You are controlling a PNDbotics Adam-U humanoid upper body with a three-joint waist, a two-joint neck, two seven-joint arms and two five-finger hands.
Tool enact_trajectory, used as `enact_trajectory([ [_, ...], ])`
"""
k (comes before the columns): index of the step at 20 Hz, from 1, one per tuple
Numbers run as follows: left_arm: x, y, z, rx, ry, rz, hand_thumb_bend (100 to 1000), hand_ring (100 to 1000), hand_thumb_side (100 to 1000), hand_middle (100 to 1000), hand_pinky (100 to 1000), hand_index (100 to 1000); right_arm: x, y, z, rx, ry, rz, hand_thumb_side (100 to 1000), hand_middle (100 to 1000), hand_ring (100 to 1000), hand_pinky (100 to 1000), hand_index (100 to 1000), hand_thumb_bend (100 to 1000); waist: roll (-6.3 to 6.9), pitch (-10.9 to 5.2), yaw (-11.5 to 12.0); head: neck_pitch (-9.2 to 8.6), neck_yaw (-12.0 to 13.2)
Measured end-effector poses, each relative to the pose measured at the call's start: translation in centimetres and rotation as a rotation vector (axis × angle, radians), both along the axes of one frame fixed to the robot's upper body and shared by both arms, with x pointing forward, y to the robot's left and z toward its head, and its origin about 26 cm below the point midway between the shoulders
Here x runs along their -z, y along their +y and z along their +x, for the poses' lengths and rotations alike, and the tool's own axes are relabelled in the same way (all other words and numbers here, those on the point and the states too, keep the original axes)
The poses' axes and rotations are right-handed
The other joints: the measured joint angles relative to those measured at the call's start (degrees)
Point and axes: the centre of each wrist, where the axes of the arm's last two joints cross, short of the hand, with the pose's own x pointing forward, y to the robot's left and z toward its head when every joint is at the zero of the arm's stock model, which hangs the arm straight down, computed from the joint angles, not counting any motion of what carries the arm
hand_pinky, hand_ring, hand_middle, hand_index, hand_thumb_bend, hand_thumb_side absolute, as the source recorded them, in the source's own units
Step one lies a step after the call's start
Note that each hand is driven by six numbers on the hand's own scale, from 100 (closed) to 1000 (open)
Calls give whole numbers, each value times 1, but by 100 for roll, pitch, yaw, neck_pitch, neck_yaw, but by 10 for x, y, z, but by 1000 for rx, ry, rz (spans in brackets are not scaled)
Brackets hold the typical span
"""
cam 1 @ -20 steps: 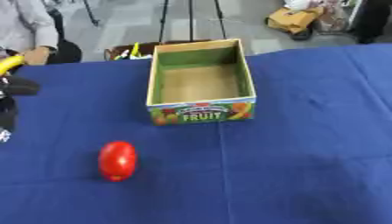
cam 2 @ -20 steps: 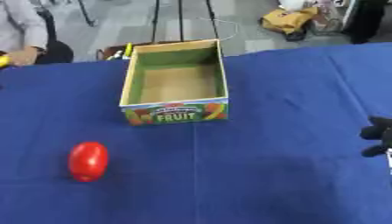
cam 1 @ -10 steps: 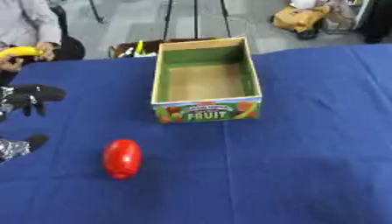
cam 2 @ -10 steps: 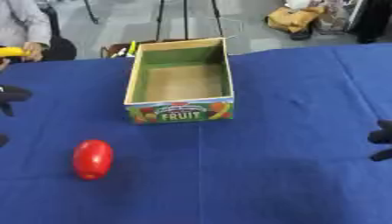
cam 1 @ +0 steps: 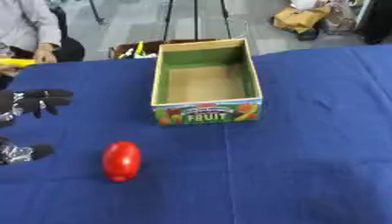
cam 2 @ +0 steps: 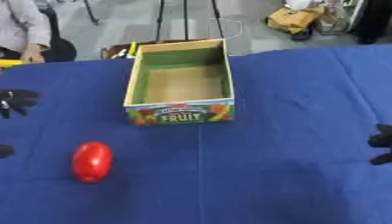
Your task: Pick up objects on the table and place them in the box.
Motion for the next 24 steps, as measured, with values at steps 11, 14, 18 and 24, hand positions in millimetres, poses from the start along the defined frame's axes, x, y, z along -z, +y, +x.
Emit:
enact_trajectory([
  [11, 3, -23, 18, 13, 116, -6, 535, 722, 969, 945, 593, 1000, 0, 0, 0, 1, 10, -6, 959, 611, 671, 497, 792, 114, 28, -24, -50, -1, 25],
  [14, 5, -29, 22, 9, 146, -22, 532, 717, 968, 957, 591, 1000, 0, 0, 0, 0, 14, -7, 964, 611, 671, 497, 791, 113, 51, -26, -55, -1, 27],
  [18, 9, -36, 25, 8, 190, -46, 561, 733, 957, 982, 615, 1000, 0, 0, 0, 0, 15, -7, 954, 610, 670, 497, 790, 110, 58, -35, -58, -1, 22],
  [24, 16, -46, 29, 21, 236, -56, 597, 735, 867, 975, 619, 1000, -1, 1, 1, -3, 21, -9, 955, 609, 669, 497, 787, 110, 94, -55, -57, 0, -23],
])
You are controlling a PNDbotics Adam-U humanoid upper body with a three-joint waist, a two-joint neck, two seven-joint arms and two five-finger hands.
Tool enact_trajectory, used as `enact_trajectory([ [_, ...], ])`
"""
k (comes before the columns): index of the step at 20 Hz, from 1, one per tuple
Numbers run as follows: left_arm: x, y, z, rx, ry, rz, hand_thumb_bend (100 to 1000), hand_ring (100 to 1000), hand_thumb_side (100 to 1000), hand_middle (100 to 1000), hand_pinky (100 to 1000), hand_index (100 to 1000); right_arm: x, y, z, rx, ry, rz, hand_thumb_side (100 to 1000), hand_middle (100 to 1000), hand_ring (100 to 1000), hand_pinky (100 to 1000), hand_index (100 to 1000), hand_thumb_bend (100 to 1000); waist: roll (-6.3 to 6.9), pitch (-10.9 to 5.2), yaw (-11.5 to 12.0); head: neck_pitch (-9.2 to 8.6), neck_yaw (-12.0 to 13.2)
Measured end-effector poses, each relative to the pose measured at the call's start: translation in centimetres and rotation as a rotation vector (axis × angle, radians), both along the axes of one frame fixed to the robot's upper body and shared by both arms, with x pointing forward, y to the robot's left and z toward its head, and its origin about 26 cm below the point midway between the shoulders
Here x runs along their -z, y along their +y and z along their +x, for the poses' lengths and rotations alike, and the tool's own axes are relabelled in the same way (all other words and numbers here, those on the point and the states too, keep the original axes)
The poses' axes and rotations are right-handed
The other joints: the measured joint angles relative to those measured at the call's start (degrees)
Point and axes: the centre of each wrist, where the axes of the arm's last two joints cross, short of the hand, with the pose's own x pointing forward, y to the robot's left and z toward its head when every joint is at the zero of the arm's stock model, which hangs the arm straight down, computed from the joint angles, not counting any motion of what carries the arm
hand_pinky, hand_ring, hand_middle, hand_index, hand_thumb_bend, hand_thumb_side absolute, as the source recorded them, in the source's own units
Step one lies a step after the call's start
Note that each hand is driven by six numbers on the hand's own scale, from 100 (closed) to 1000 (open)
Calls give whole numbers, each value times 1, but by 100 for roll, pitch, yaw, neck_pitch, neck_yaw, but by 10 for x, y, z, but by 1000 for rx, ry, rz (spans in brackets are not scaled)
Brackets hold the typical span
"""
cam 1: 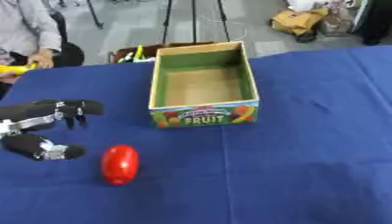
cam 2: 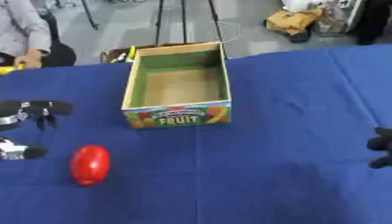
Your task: Pick up objects on the table and place them in the box.
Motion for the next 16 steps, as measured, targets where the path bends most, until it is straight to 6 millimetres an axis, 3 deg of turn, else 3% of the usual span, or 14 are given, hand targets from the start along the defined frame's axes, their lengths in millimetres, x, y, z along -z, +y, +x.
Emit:
enact_trajectory([
  [3, 3, -4, 1, 5, 14, 1, 602, 742, 831, 976, 622, 1000, 0, 0, 0, 0, 2, 0, 954, 607, 668, 497, 782, 109, 13, -2, -4, 0, -27],
  [16, 12, -17, 8, 21, 23, 80, 608, 829, 897, 1000, 693, 1000, -1, 1, 1, -4, 11, -2, 951, 606, 667, 496, 782, 107, 63, -35, -10, -28, -273],
])
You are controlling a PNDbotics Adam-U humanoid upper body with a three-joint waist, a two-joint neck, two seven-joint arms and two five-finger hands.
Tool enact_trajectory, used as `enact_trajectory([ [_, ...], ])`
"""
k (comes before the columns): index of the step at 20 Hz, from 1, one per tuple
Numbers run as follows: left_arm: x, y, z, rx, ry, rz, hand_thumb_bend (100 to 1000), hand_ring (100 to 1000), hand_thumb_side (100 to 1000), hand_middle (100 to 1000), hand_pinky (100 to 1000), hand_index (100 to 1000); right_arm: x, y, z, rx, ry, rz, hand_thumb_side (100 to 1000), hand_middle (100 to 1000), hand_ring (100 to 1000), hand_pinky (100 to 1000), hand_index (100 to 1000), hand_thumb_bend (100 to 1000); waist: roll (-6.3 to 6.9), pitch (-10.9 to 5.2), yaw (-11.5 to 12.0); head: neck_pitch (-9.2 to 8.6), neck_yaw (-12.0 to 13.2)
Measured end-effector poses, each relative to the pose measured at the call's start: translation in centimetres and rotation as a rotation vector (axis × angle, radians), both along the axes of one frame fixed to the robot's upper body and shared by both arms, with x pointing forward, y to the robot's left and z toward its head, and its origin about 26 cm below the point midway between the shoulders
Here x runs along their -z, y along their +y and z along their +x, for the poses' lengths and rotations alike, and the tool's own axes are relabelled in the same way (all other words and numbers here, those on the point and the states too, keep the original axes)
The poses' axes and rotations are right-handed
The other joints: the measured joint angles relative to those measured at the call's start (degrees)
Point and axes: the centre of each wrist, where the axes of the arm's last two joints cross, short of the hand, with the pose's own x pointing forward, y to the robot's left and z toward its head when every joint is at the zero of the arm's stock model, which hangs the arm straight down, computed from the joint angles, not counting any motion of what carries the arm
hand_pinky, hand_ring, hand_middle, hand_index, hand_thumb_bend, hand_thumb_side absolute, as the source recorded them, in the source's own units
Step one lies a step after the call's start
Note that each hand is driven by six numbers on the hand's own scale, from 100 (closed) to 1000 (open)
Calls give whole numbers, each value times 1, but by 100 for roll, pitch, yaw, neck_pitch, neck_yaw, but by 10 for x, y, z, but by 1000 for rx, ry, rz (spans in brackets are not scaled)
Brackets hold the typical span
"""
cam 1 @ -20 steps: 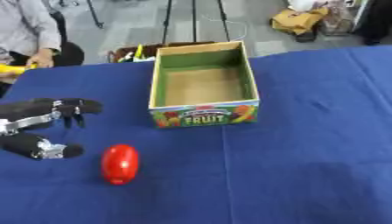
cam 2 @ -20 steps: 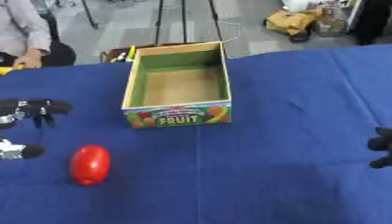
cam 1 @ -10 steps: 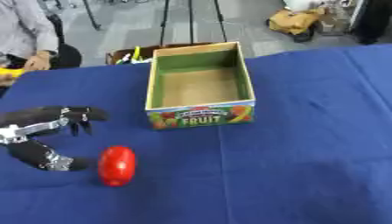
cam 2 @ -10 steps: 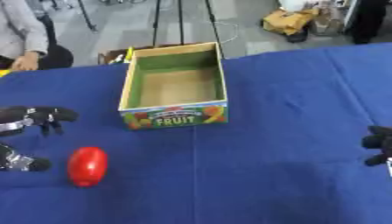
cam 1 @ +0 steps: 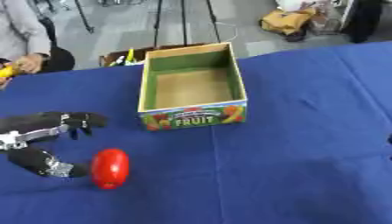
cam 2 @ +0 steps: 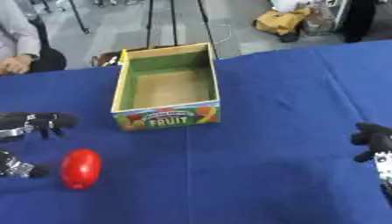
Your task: Pick up objects on the table and place them in the box.
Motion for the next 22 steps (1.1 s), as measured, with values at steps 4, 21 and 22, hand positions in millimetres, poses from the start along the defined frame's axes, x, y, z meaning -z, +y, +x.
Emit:
enact_trajectory([
  [4, 1, -1, 0, 22, 7, 29, 599, 869, 897, 1000, 725, 1000, 0, 0, 0, -1, 6, 0, 950, 605, 667, 496, 781, 106, 3, -4, 0, -15, -47],
  [21, 1, -7, 0, 50, -24, 159, 623, 950, 829, 980, 798, 1000, 0, 0, 0, 1, 14, 1, 951, 604, 666, 496, 779, 104, 21, -23, -24, 39, -90],
  [22, 2, -7, 0, 45, -18, 164, 625, 937, 828, 975, 793, 1000, 0, 0, 0, 1, 14, 1, 951, 604, 666, 496, 779, 104, 21, -23, -27, 42, -91],
])
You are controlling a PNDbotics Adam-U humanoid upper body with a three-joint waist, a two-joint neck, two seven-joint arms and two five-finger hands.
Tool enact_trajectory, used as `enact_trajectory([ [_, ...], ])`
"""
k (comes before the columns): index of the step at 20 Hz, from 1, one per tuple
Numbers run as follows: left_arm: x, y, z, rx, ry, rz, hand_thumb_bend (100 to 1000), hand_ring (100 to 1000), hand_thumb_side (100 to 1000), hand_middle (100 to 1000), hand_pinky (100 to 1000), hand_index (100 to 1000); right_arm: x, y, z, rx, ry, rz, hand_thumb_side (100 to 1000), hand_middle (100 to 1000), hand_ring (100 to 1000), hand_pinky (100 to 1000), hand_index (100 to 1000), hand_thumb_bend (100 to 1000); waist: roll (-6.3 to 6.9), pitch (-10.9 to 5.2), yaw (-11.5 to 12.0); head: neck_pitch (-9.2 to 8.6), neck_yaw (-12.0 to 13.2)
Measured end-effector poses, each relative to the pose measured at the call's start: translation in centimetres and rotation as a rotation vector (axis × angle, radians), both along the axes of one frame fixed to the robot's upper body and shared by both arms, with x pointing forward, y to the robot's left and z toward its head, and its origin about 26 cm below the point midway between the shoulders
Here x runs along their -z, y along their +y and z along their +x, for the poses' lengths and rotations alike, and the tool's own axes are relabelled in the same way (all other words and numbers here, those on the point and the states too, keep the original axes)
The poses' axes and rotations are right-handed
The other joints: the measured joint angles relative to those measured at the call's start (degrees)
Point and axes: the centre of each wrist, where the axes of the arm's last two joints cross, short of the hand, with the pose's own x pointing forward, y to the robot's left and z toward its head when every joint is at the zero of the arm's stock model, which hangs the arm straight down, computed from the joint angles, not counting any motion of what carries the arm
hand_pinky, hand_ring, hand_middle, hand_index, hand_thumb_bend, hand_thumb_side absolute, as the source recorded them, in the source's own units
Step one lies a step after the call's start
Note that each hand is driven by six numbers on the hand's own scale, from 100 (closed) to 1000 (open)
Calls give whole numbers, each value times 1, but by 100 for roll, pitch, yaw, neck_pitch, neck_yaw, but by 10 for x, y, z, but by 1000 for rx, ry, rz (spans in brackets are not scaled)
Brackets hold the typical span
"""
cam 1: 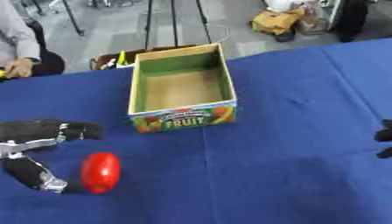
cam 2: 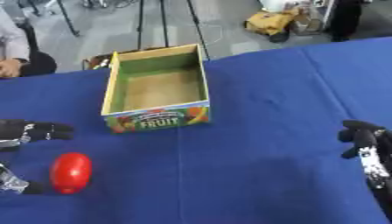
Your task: Pick up objects on the table and place them in the box.
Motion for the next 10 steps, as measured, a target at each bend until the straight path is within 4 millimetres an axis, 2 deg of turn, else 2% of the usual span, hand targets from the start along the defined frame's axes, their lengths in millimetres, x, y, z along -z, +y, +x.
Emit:
enact_trajectory([
  [3, 2, 1, 0, -16, 17, 11, 624, 913, 823, 968, 789, 1000, 0, 0, 0, 0, 1, -1, 951, 604, 666, 496, 779, 105, -2, 0, -2, 25, -2],
  [10, 3, 5, 1, -41, 29, 39, 633, 884, 798, 889, 782, 1000, 0, 1, 0, -3, 6, -2, 951, 600, 664, 495, 775, 104, -2, 18, -22, 41, -7],
])
